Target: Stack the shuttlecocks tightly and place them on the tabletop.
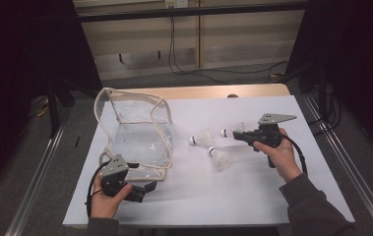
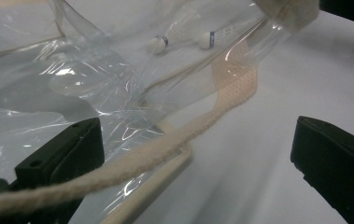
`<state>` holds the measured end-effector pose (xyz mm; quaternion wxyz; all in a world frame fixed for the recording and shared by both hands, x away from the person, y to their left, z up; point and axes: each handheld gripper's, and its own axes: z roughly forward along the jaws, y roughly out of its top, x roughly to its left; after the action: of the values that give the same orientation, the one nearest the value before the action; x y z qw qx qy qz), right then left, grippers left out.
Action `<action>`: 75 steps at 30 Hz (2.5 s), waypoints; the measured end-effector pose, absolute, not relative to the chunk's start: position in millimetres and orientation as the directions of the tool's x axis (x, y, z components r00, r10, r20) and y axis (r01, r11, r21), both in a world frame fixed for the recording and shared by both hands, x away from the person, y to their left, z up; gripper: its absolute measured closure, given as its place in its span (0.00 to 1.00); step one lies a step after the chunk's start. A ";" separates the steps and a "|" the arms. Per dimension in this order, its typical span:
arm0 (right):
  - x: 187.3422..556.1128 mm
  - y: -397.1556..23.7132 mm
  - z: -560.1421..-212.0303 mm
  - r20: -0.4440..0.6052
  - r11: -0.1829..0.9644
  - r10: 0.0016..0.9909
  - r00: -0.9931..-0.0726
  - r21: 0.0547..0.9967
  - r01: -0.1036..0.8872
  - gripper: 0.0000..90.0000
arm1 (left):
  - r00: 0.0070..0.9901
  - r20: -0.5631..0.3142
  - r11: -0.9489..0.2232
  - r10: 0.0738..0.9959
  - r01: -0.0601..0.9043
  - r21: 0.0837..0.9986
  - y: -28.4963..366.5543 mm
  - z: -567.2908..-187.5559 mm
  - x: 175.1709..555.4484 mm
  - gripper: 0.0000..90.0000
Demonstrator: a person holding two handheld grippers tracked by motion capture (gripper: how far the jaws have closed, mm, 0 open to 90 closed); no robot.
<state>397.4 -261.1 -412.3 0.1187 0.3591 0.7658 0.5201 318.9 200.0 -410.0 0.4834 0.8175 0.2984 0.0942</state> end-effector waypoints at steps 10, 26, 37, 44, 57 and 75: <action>402.2 -255.8 -412.4 0.190 0.205 0.671 -0.717 0.882 0.425 1.00 | 0.805 -0.135 -0.354 0.578 0.396 0.847 199.9 -410.1 319.0 0.03; 407.7 -247.5 -415.3 0.182 0.215 0.673 -0.717 0.879 0.426 1.00 | 0.806 -0.131 -0.359 0.577 0.395 0.845 200.3 -410.7 318.8 0.03; 410.1 -239.0 -418.5 0.167 0.244 0.667 -0.726 0.872 0.424 1.00 | 0.806 -0.130 -0.359 0.578 0.394 0.846 200.3 -411.0 318.3 0.03; 412.0 -238.2 -420.3 0.166 0.244 0.670 -0.724 0.871 0.425 0.99 | 0.805 -0.132 -0.354 0.579 0.394 0.848 200.1 -411.3 318.5 0.03; 417.2 -233.0 -423.9 0.154 0.259 0.672 -0.724 0.867 0.425 0.99 | 0.807 -0.131 -0.356 0.576 0.391 0.849 200.5 -411.4 318.6 0.03; 420.3 -230.2 -424.9 0.159 0.258 0.667 -0.728 0.867 0.427 0.99 | 0.807 -0.132 -0.354 0.576 0.391 0.850 200.5 -411.6 318.5 0.03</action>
<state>420.3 -230.2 -424.9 0.1204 0.3489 0.7840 0.4991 318.5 200.5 -411.6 0.4855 0.8172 0.2957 0.0952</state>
